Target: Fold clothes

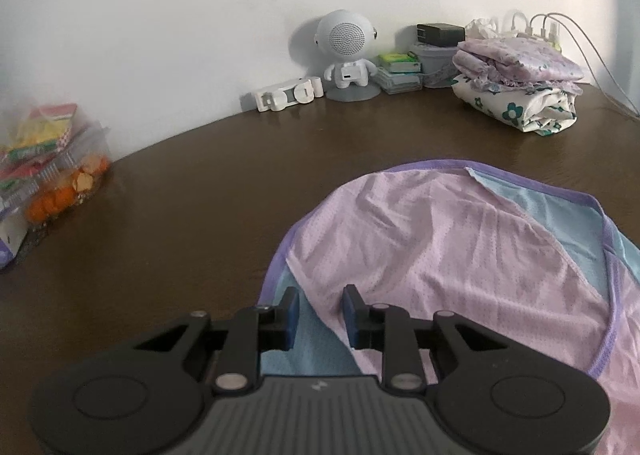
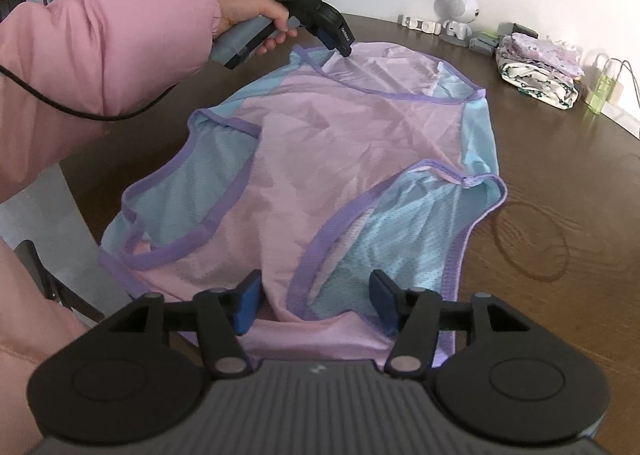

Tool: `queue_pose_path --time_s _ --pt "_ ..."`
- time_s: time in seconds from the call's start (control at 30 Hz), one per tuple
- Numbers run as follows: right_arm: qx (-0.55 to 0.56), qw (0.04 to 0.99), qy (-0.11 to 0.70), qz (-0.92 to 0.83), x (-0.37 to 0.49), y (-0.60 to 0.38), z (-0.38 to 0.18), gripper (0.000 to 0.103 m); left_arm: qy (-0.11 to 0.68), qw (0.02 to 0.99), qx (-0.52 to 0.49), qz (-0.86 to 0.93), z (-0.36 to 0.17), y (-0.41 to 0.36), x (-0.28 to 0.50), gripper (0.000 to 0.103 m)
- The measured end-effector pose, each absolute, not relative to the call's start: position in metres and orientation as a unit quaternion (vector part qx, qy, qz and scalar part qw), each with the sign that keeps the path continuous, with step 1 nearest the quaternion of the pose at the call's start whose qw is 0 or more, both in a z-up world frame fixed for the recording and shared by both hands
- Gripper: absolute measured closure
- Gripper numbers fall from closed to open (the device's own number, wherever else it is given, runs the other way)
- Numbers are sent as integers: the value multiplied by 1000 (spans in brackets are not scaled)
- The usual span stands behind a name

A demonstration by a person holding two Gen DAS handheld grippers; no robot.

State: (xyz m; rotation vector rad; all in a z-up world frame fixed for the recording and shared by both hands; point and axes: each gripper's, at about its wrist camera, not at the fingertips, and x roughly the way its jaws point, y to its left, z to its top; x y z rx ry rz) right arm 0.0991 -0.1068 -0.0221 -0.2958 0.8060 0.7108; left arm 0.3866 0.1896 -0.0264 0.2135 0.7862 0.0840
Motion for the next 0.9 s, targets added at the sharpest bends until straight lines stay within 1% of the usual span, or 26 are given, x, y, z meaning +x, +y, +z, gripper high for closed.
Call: queue_pose_path --time_s 0.07,0.17,0.27,0.33,0.37,0.4,0.43,0.5,0.53,0.57,0.6,0.67,0.7,0.73,0.77,0.9 --pt "-141 849 381 339 101 -109 -23 43 379 918 107 47 -28 188 391 80" --pt "-141 848 378 344 103 -111 -23 42 363 927 93 38 -17 189 368 80" --pt "-130 848 378 349 102 -114 -22 41 344 935 77 27 -4 191 341 75" --pt "-101 856 364 354 104 -123 -16 40 332 941 66 20 4 192 324 71" --pt "-87 860 355 356 105 -129 -12 40 325 943 61 16 8 193 315 63" --pt "-74 866 341 358 106 -135 -6 36 319 946 56 13 12 193 306 53" --pt "-66 871 331 357 107 -140 -2 32 313 948 50 9 16 194 297 48" --pt "-67 879 314 351 107 -148 4 29 300 953 40 2 24 195 279 29" --pt "-69 882 310 348 107 -151 5 26 293 955 34 -2 28 195 271 25" --pt "-73 885 307 344 107 -154 6 25 287 957 29 -5 32 196 262 16" --pt "-76 887 303 341 105 -158 6 21 286 958 29 -10 32 192 249 12" --pt "-77 891 296 336 103 -166 4 13 290 956 35 -21 28 180 220 11" --pt "-77 891 292 339 100 -171 4 3 292 955 38 -27 25 174 205 8" --pt "-76 891 288 343 97 -176 3 1 293 955 41 -32 23 168 190 7" --pt "-80 890 286 347 94 -180 3 0 295 954 44 -38 21 162 176 4" --pt "-106 883 281 360 83 -187 2 0 302 950 55 -59 12 138 117 3"
